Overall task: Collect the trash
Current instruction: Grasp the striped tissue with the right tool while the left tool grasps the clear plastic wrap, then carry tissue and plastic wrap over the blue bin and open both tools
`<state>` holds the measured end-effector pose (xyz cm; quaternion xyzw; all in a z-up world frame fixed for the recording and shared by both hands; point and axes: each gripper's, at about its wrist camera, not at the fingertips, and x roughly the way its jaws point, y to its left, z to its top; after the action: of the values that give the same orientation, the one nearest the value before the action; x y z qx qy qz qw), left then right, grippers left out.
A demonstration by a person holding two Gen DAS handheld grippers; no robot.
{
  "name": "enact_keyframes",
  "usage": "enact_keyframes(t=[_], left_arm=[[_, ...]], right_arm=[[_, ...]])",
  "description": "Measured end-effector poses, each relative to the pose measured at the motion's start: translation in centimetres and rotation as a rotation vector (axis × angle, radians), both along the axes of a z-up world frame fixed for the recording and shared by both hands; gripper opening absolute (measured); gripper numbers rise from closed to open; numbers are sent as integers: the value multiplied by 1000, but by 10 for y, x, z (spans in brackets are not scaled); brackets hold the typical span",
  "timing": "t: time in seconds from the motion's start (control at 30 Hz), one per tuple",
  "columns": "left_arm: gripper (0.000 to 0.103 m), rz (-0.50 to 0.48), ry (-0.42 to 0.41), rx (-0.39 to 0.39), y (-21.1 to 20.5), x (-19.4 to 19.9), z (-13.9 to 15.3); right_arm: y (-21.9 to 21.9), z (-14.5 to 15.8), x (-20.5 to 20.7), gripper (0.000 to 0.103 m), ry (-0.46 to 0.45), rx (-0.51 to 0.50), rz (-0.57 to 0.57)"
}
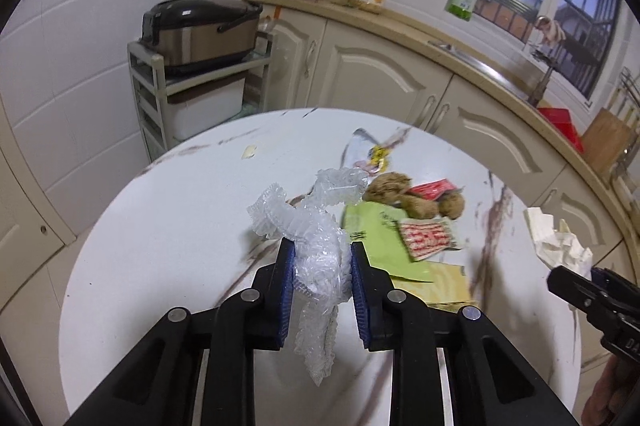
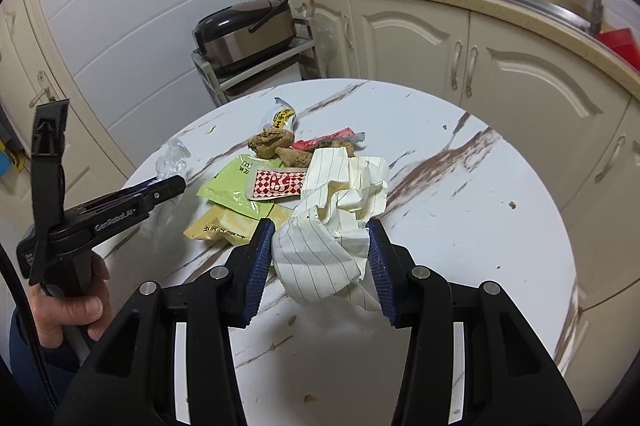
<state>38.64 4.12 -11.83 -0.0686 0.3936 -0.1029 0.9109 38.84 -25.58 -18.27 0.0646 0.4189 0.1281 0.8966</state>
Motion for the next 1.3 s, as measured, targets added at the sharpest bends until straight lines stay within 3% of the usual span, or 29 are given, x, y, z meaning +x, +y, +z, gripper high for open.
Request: enact_keyframes(t=[0.47,0.73,1.07,1.3], left_arm=[[22,-165,-175,52,-92,-78,75],[23,-311,-219,59,-168,-104,89],[24,-539,-165,60,-299,-98,70],[24,-680,-51,74,-388,-73,29]], right_arm=[[-44,48,-43,44,-126,50,-64],[-109,74,-81,44,-202,66,-172],[-223,72,-136,44,-214,68,-384],[-316,24,-171,44,-117,79,-557]])
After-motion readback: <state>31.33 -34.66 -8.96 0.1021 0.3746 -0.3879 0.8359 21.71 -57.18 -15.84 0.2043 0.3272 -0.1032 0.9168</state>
